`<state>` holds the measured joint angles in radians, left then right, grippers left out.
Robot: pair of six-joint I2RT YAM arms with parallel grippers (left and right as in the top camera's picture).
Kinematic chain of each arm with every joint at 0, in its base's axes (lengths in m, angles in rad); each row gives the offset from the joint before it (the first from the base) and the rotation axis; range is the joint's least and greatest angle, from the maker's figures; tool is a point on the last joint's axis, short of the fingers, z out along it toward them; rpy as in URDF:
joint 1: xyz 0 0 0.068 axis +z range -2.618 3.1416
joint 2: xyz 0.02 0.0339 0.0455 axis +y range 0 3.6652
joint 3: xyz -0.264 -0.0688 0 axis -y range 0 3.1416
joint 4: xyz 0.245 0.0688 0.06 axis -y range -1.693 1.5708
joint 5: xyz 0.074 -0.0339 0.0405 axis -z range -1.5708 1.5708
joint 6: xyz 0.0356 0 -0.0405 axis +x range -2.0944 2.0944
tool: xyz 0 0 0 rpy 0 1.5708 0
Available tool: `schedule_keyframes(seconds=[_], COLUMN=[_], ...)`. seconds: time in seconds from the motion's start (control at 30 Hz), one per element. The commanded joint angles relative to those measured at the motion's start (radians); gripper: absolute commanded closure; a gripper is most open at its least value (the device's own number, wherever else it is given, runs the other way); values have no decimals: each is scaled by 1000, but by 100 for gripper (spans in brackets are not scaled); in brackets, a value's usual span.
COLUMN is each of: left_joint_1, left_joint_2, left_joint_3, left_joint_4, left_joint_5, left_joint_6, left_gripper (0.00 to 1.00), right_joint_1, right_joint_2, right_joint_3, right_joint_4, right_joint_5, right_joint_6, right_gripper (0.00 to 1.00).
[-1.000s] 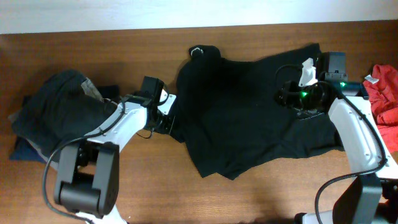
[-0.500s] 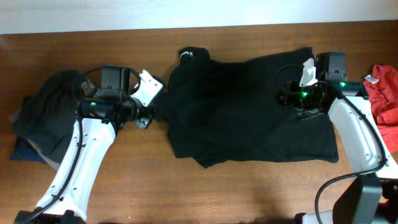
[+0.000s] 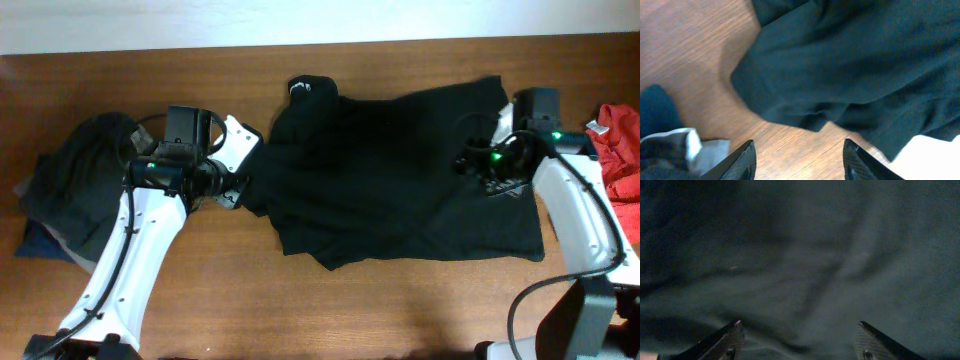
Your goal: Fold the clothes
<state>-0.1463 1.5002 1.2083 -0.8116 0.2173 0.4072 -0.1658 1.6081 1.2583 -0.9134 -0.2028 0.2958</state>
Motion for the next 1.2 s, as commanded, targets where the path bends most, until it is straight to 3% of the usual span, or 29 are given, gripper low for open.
schedule_keyframes(seconds=[0.0,0.17,0.4,0.67,0.8,0.83,0.9,0.97,1.17], left_joint_1=[2,-46,-171,-258,-258,-258,-258,-256,-246], left_joint_2=[20,49,80,171,242,258,274,273,218], left_joint_3=[0,-13,-154,-256,-258,-258,-258,-257,-249], left_joint_4=[-13,-92,-97,42,79,82,75,64,-79], left_joint_5=[98,211,214,152,158,161,161,161,161], left_joint_6=[-88,-108,-249,-283,-287,-287,-293,-317,-452], left_gripper=[44,50,50,34,34,41,74,98,99], right_joint_1=[-81,-180,-250,-252,-252,-252,-252,-252,-252], right_joint_2=[32,47,47,47,47,47,47,47,47], right_joint_3=[-20,-69,-97,-97,-97,-97,-97,-97,-97], right_joint_4=[-35,-98,-101,-101,-103,-104,-104,-103,-95], right_joint_5=[29,19,-51,-56,-56,-56,-55,-55,-49], right_joint_6=[58,49,-3,-8,-11,-11,-11,-11,-11], right_gripper=[25,27,23,23,23,23,23,23,23])
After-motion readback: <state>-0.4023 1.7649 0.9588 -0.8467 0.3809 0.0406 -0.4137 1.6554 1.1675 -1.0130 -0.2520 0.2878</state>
